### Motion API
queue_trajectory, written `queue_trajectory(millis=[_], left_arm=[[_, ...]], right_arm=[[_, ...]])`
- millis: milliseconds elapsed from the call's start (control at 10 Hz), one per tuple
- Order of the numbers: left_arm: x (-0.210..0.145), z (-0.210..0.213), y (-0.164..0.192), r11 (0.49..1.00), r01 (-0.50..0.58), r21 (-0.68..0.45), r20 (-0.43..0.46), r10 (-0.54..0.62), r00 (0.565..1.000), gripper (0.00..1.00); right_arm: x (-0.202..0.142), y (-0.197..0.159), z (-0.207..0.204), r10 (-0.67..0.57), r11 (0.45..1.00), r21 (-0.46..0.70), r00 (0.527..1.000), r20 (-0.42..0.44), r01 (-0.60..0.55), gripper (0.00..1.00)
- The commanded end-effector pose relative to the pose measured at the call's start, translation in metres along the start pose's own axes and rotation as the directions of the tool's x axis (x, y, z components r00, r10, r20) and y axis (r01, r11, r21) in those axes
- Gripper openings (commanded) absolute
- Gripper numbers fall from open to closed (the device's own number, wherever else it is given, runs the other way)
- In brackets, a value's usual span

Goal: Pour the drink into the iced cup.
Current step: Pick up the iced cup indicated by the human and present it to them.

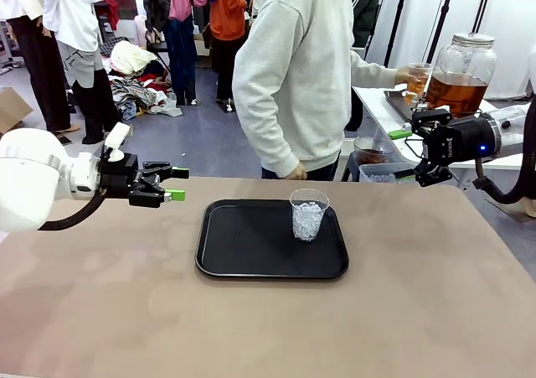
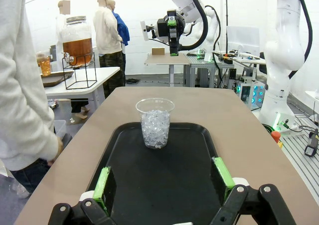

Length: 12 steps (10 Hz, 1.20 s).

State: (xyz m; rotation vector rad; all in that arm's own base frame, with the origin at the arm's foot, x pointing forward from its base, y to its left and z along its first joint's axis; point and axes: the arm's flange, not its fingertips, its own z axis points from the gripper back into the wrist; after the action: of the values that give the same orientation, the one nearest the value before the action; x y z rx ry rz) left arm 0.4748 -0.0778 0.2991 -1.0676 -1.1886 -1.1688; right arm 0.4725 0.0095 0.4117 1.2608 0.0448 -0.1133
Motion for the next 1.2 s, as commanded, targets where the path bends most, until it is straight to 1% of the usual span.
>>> queue_trajectory(millis=[0,1100], left_arm=[[0.0018,-0.001,0.0001,1.0,-0.002,0.002,0.0,0.002,1.0,1.0],[0.0018,-0.001,0.0001,1.0,-0.002,0.002,0.0,0.002,1.0,1.0]], right_arm=[[0.0001,0.0011,0.0001,0.0,1.0,0.002,1.0,0.001,0.0,1.0],[0.0001,0.0011,0.0001,0.0,1.0,0.002,1.0,0.001,0.0,1.0]])
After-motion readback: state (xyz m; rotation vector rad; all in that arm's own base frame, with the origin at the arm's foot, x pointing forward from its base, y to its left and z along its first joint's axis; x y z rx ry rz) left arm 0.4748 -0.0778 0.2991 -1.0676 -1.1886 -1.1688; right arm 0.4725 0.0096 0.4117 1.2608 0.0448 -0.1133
